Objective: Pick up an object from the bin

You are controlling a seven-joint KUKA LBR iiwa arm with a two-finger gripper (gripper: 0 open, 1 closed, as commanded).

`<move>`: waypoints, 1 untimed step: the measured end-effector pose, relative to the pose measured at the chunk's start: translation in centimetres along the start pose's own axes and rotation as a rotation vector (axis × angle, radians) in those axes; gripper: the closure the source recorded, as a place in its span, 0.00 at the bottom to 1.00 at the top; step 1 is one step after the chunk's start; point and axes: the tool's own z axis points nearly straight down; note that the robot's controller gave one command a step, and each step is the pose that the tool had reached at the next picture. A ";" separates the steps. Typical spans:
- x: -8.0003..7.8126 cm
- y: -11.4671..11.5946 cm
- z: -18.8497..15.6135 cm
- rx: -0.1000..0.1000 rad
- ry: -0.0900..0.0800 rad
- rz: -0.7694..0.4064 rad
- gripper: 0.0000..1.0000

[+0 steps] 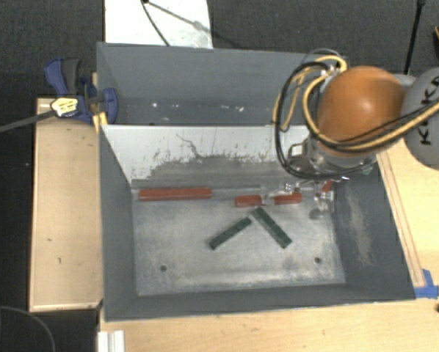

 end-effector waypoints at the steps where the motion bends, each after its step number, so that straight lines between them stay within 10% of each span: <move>1: -9.8 3.2 6.9 -0.010 -0.002 0.101 0.00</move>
Offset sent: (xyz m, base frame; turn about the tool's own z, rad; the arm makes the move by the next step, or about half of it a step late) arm -0.0027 0.0966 -0.0675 0.1060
